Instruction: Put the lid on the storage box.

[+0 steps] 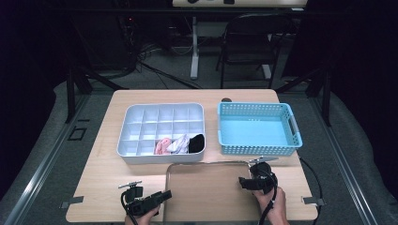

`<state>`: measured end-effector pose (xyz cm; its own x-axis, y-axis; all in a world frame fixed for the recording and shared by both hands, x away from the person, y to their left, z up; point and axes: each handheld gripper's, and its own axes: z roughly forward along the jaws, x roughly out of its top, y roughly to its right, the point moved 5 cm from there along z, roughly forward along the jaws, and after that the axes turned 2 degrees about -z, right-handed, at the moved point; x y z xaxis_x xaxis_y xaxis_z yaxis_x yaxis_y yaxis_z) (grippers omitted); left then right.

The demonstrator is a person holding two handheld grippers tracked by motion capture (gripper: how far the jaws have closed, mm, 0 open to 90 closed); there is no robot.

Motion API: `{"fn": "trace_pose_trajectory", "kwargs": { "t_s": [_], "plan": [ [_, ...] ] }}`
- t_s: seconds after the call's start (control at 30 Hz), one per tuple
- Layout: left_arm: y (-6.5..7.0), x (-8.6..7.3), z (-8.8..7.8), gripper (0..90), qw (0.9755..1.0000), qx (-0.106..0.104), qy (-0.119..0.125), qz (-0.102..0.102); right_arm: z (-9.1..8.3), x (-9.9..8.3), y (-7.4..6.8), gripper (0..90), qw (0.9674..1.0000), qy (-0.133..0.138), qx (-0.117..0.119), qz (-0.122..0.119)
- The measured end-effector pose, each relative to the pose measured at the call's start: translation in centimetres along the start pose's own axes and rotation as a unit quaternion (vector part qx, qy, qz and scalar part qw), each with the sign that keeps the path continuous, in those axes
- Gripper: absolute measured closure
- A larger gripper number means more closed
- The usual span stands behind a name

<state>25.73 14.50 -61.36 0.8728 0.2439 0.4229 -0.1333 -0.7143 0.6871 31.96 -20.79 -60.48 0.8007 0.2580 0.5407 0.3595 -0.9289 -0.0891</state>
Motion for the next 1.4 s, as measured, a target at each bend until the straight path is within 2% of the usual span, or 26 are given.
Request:
{"fn": "trace_pose_trajectory", "kwargs": {
  "t_s": [0.13,0.2,0.23,0.3,0.47,0.63,0.73,0.93,1.07,1.3,1.37,1.4],
  "plan": [
    [-0.1,0.1,0.0,47.2,1.0,0.001,0.003,-0.003,0.0,0.0,0.0,35.7,1.0,0.001,0.001,0.004],
    [-0.1,0.1,0.0,48.1,1.0,0.002,0.007,-0.003,-0.1,0.0,0.2,35.7,0.9999,-0.001,0.011,0.004],
    [-0.1,0.0,-0.1,48.0,0.9999,0.005,0.002,0.008,-0.1,0.0,0.3,35.3,0.9998,-0.003,0.019,0.008],
    [-0.1,0.0,-0.1,48.0,0.9999,0.007,0.002,0.009,-0.4,-0.1,0.6,34.9,0.9993,-0.01,0.031,0.017],
    [-0.3,-0.2,-0.6,48.4,0.9999,0.01,0.002,0.011,-1.2,-0.9,1.3,39.8,0.998,-0.016,0.049,0.035],
    [-0.5,-0.5,-0.9,49.8,0.9999,0.011,0.002,0.011,-2.0,-2.1,1.9,46.8,0.995,-0.016,0.071,0.068],
    [-0.4,-0.6,-0.7,51.8,1.0,0.006,0.001,0.007,-2.4,-2.6,1.9,51.2,0.9936,-0.015,0.08,0.079],
    [-0.1,-0.7,-0.2,55.2,1.0,0.004,-0.004,0.008,-2.4,-2.9,1.9,56.4,0.9927,-0.011,0.077,0.092],
    [-0.2,-0.7,-0.3,56.4,1.0,-0.001,-0.001,-0.003,-2.4,-2.9,2.0,62.6,0.9932,-0.006,0.065,0.097],
    [-0.3,-0.6,-0.2,58.7,1.0,-0.005,0.003,-0.007,-2.2,-2.7,2.3,64.3,0.9917,0.001,0.068,0.109],
    [-0.4,-0.7,0.1,60.6,0.9994,-0.025,0.001,-0.024,-2.2,-2.7,2.3,65.9,0.9913,0.001,0.07,0.112],
    [-0.4,-0.6,0.2,61.5,0.9995,-0.024,0.004,-0.022,-2.2,-2.7,2.3,66.1,0.9906,0.0,0.078,0.112]
  ]
}}
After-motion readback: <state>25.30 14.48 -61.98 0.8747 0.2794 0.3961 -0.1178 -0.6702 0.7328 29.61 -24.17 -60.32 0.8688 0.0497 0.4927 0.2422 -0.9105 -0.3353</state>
